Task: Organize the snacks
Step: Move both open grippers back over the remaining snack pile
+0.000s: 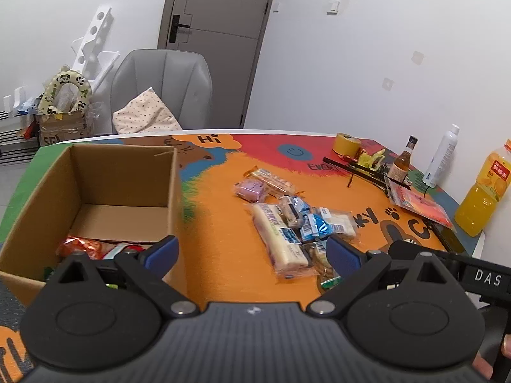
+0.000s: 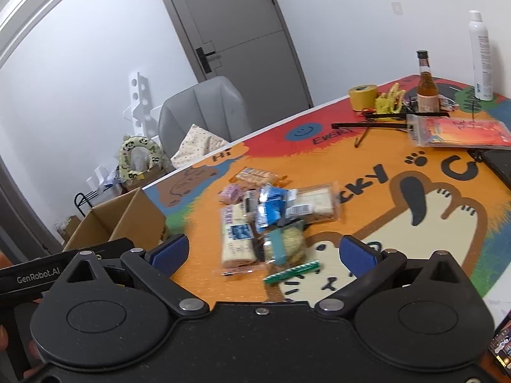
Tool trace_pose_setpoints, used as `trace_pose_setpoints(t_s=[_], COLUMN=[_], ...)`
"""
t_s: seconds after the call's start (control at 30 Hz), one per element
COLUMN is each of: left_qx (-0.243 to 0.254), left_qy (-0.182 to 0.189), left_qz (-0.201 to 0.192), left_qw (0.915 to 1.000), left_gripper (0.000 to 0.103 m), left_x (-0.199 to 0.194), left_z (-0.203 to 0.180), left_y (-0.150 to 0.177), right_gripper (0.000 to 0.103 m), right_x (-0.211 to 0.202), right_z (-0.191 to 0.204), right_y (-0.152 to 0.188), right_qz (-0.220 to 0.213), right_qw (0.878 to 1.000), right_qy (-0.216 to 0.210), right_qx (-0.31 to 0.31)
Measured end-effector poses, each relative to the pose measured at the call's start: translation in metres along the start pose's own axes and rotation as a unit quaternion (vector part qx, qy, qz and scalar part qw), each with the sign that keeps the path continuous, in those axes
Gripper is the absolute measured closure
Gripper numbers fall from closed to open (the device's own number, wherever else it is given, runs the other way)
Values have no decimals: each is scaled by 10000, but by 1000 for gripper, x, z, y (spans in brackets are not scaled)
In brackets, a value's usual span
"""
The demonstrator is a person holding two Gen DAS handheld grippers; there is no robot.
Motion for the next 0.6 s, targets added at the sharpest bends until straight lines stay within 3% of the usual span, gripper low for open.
trace_pose_setpoints(t_s=[0.6], left_qx=[92], left_qy=[61], left_qz=[312], left_qw=[9995], left_gripper=[5], left_x=[39], left_z=[-18], left_y=[-3], right_gripper=[1], right_x=[24], right_z=[-27], right_y=[0], right_qz=[189], right_qw=[9997], right_qy=[96], right_qx=[109])
Point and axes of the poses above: each gripper's, at about its wrist camera, not at the fingertips, and x roughly the way its jaws point, z to its left, y to its underside, the point moved 3 cm from there along x, roughly the way its jaws point, and after that the axes turned 12 degrees about z, right-handed, at the moved point
